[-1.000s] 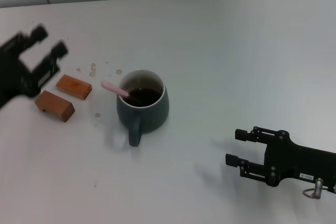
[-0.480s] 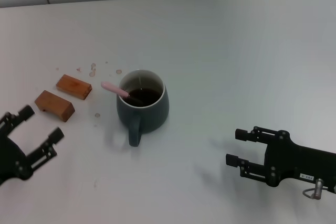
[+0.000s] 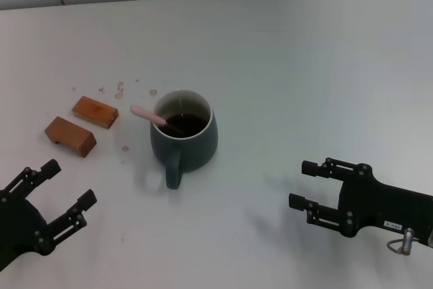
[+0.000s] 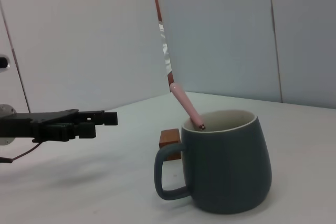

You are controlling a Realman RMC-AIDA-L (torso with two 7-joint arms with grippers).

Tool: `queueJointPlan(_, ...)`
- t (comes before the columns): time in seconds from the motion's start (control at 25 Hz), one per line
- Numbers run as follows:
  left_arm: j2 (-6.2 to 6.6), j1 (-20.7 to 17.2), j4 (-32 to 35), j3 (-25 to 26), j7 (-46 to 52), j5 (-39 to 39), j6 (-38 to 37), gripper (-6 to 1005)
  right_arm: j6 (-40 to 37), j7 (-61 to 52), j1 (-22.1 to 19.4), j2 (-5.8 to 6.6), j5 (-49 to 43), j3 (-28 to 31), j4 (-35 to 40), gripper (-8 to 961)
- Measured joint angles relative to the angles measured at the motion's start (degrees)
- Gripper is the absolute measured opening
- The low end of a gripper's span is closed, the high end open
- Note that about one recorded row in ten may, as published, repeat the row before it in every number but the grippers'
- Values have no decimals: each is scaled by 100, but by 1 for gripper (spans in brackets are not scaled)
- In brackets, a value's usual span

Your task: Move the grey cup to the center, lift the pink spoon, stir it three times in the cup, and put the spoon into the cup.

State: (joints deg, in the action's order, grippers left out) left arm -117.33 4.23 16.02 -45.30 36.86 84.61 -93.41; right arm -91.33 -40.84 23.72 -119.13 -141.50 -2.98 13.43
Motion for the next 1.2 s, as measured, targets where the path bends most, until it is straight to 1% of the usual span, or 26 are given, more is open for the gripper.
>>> queueJointPlan(0.28, -1, 47, -26, -19, -48, 176, 77, 825, 24, 124, -61, -6, 0, 0, -15, 657)
queueJointPlan(0.52, 23, 49, -29, -18, -59, 353, 188, 825, 25, 127, -88, -11, 0, -4, -72, 657)
queueJointPlan(0.92, 1, 64, -11, 0, -59, 387, 255, 825, 26, 128, -61, 3, 0, -17, -96, 657)
queueJointPlan(1.2, -7, 162, -18, 19, -58, 386, 258, 825, 37, 111, -17, 4, -1, -14, -95, 656)
